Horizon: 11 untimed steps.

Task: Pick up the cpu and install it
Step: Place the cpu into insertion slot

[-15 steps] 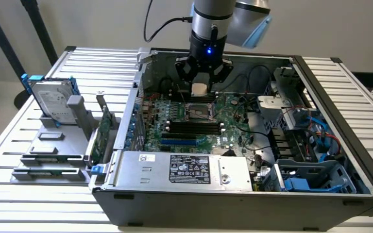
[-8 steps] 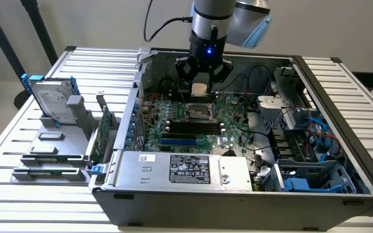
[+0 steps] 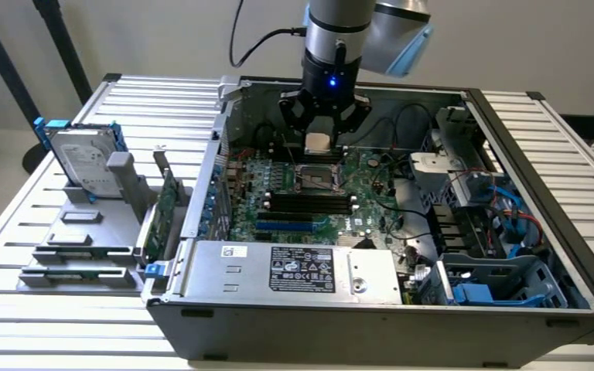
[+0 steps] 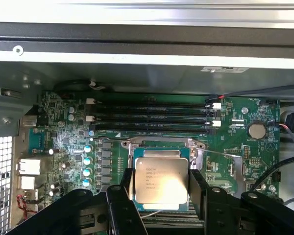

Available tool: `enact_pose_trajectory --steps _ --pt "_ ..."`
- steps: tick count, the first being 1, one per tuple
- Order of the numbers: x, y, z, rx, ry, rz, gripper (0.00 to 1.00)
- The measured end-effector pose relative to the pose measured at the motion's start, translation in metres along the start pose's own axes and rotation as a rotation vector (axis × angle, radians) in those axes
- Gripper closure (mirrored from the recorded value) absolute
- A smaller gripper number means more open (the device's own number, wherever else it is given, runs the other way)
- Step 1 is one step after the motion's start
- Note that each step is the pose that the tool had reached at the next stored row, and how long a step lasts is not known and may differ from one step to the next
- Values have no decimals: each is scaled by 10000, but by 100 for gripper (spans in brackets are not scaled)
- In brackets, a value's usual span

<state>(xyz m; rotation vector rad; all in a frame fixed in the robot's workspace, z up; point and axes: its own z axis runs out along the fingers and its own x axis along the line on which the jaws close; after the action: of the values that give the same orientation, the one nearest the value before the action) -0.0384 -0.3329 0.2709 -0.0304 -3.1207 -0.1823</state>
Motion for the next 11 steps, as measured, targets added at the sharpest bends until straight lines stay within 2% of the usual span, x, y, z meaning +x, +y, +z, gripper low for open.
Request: enact_pose_trajectory --steps 11 --pt "0 -5 44 -31 -231 1991 45"
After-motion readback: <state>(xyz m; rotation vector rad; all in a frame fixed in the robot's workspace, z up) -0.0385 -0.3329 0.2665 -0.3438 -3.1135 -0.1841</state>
